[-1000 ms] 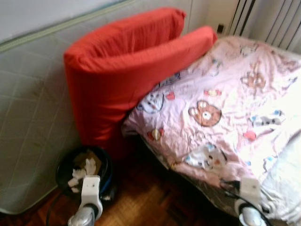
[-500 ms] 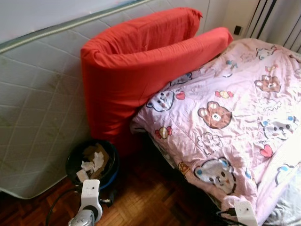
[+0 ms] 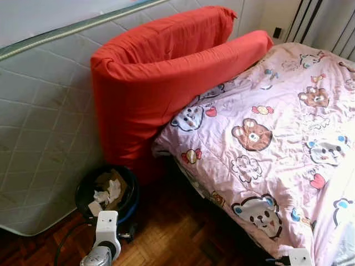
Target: Clean up the room
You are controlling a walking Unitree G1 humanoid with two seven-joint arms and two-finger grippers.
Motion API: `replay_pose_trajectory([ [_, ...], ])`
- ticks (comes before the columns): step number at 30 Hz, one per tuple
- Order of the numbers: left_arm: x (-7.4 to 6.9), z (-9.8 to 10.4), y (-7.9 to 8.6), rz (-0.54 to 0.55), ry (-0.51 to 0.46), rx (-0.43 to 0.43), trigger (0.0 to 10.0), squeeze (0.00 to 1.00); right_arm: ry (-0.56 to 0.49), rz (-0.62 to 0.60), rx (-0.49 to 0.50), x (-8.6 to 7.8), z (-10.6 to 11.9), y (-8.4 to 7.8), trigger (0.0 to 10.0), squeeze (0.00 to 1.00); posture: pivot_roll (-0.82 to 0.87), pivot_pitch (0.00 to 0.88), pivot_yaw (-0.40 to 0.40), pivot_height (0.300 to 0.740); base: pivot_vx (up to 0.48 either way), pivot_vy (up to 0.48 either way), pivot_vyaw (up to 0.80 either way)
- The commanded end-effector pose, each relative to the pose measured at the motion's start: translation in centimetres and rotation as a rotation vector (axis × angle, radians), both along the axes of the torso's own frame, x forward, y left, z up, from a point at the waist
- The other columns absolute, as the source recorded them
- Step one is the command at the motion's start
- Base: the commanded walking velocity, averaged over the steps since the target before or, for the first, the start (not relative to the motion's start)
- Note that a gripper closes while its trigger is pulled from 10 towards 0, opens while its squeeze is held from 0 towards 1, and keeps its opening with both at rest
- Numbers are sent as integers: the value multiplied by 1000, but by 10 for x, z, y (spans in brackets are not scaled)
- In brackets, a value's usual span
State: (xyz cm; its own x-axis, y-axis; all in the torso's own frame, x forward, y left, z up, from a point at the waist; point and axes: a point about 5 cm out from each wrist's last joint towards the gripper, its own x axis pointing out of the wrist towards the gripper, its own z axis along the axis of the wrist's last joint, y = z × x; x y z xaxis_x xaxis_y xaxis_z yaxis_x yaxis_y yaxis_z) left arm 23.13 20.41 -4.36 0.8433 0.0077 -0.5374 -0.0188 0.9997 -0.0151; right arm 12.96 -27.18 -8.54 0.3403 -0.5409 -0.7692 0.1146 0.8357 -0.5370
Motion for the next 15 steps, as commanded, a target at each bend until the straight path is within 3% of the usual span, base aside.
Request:
replay_pose_trajectory([
  [1,-7,-5,3,6,35,3,10000,0,133,6,3,-28,-9,2,10000,0,73,113,27,740,0,0,0],
  [7,-7,-5,3,5,38,3,10000,0,170,-23,-8,-42,-11,-3,10000,0,70,115,27,740,0,0,0],
  [15,-9,-7,2,-1,47,1,10000,0,182,-43,7,-48,-12,-3,10000,0,67,117,28,740,0,0,0],
])
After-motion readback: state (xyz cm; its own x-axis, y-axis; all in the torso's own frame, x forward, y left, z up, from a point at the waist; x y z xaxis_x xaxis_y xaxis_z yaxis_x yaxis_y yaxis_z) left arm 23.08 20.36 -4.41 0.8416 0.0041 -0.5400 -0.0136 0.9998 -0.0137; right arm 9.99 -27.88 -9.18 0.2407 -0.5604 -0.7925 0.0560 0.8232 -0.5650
